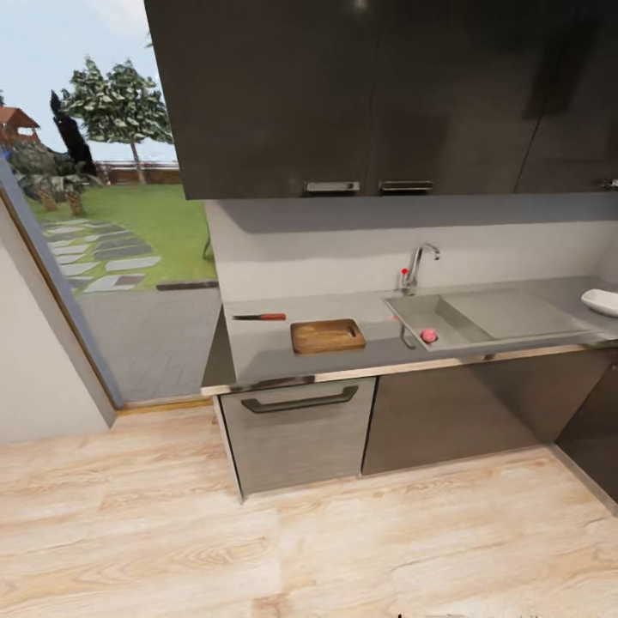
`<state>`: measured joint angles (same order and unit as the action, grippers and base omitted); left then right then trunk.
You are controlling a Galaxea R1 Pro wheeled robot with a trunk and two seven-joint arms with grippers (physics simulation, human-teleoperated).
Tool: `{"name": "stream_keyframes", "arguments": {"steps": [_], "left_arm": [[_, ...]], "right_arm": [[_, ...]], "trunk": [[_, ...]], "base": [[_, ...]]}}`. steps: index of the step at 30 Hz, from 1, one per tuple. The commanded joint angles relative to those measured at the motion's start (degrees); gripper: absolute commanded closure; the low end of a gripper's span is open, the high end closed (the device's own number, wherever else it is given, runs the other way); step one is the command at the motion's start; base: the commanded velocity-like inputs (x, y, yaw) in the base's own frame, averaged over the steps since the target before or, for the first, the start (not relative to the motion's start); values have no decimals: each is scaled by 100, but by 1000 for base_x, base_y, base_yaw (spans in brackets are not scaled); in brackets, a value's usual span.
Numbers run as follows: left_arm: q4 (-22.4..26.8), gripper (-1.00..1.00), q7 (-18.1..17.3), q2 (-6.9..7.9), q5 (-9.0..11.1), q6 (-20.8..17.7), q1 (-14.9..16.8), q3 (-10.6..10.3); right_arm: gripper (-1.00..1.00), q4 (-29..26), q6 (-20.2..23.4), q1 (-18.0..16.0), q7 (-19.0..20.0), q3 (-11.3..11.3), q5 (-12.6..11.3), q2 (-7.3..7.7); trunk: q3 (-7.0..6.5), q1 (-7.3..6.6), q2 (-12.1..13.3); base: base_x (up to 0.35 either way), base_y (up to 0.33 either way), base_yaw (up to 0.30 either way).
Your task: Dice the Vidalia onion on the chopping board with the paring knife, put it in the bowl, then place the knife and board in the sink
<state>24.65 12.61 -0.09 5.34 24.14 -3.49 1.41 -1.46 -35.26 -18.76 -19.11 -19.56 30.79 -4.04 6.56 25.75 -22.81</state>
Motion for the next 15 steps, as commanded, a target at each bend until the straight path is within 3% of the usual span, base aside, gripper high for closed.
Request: {"name": "stream_keyframes", "arguments": {"steps": [1,15], "left_arm": [[12,-100,-13,0,55,12,-2,0],[22,-100,-13,1,55,12,-2,0]], "right_arm": [[-100,6,-7,-5,-41,-30,62,-3],[-100,6,-7,-5,-41,-21,59,-9]], "trunk": [[4,4,-11],[-89,4,-11]], "base": [[0,0,-231],[0,0,-231]]}}
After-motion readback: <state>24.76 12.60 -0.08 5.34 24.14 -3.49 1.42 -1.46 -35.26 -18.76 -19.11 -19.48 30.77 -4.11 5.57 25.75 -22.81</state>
